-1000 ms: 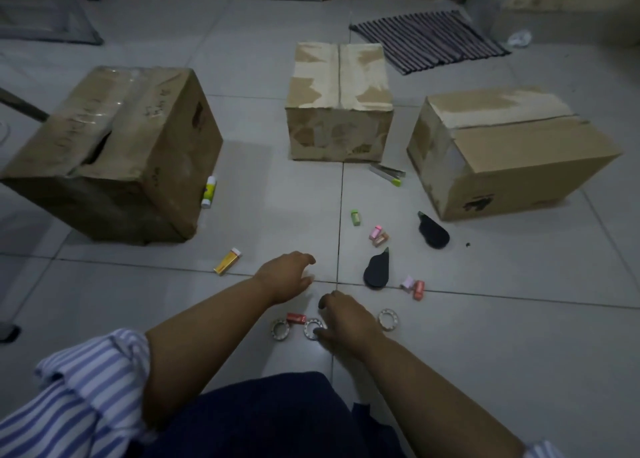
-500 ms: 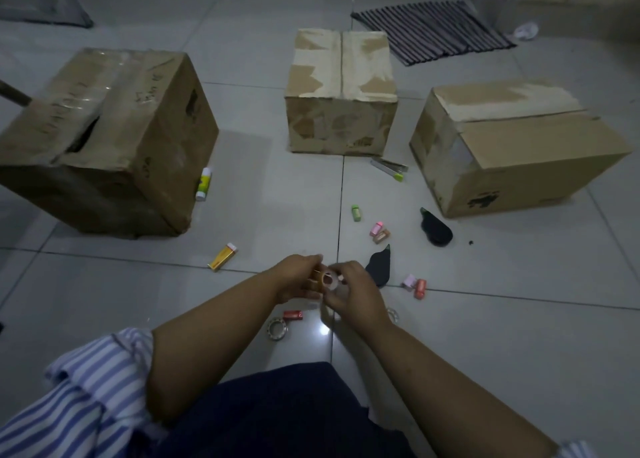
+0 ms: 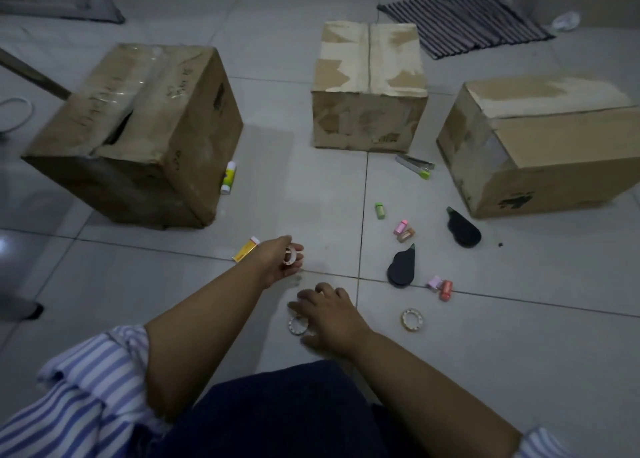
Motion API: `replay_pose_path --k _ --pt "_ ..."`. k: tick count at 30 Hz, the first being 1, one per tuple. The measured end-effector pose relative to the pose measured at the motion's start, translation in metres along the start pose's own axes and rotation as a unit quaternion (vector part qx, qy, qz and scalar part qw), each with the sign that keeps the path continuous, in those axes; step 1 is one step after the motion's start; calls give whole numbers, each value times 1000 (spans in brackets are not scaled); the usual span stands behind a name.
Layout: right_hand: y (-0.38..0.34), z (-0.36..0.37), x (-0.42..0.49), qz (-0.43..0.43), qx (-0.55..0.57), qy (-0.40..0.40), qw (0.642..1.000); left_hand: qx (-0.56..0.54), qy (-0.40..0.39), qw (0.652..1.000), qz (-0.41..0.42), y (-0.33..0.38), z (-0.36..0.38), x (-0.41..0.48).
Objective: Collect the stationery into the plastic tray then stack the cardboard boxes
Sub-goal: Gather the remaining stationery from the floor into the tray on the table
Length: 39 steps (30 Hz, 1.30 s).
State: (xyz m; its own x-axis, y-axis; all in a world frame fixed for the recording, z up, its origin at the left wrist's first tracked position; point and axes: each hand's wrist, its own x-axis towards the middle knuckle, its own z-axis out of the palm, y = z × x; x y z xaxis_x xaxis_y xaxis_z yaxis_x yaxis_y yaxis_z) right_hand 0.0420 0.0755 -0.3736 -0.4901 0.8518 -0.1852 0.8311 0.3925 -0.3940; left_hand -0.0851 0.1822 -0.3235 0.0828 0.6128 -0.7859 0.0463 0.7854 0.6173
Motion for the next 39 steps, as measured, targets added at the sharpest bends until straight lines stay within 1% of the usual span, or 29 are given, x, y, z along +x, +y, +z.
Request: replay_pose_path --k 3,5,7,9,10,12,13,15,17,20,22,24,26,28,32,35,37,39 --pt "-5 6 1 -24 -78 -12 997 28 -9 1000 -2 -2 4 3" --pt "-6 8 0 -14 -88 4 996 37 -21 999 -5 -4 9 4" --pt "-8 7 -2 19 -56 37 998 45 -34 998 -4 -6 14 5" --pt "-6 4 -3 99 12 102 990 46 -38 998 2 -8 17 6" --pt "-3 1 -5 153 53 146 976 40 -39 998 4 -9 19 6" --pt "4 -8 -7 244 136 234 931 21 -40 999 2 -9 23 6" --pt "9 -12 -9 267 164 267 911 17 -42 999 -3 -10 26 6" --pt "20 -19 -13 270 182 301 896 15 -52 998 -16 -12 36 6" --pt "27 -22 -16 255 183 300 901 5 -72 997 -34 -16 47 6" --pt "36 -25 -26 258 171 284 907 9 -142 987 -67 -23 72 4" --pt "40 -26 -33 259 171 277 909 2 -171 982 -82 -28 84 1" --pt "47 -26 -46 257 196 282 903 5 -175 981 -85 -33 95 -1" --pt "57 -23 -63 271 212 307 887 13 -177 980 -86 -37 103 -1" --pt "69 -19 -83 298 194 316 880 16 -174 981 -88 -41 108 -2" --pt "86 -5 -111 293 147 226 917 24 -174 980 -96 -45 114 -5" --pt "85 5 -114 299 159 186 922 37 -171 980 -100 -48 115 -6" --pt "81 9 -111 304 173 192 917 39 -170 980 -100 -50 115 -6" --pt "74 4 -104 312 208 245 894 32 -168 980 -105 -51 114 -6"
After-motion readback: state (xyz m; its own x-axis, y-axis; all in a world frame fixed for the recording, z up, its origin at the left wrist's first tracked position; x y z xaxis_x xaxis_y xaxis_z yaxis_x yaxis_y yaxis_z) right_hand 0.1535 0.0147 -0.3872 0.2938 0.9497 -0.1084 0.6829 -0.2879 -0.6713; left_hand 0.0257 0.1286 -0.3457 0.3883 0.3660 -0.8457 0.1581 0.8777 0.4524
